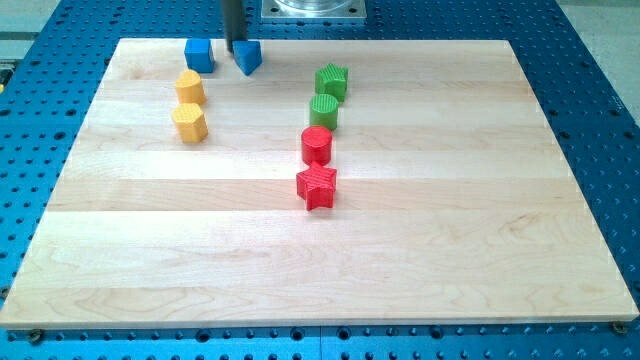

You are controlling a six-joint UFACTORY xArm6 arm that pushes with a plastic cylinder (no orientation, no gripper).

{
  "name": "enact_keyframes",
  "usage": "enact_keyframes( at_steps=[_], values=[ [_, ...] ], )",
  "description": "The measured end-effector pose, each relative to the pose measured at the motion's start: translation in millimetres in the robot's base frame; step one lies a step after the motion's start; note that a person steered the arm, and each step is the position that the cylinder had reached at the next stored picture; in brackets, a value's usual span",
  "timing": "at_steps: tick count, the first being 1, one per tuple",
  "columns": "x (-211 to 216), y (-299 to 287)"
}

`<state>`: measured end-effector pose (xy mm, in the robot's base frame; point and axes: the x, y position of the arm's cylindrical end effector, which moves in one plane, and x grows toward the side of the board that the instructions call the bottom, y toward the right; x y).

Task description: Move the blue triangle diagonally to the top right of the yellow heart

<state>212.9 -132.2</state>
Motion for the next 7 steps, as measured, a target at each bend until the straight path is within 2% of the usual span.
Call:
enact_keyframes(
  at_steps=[1,3,5,6,7],
  values=[
    [20.5,24.8],
    [1.3,101.2],
    [28.2,75.9],
    [24.9,100.4],
    [2.6,100.1]
  ],
)
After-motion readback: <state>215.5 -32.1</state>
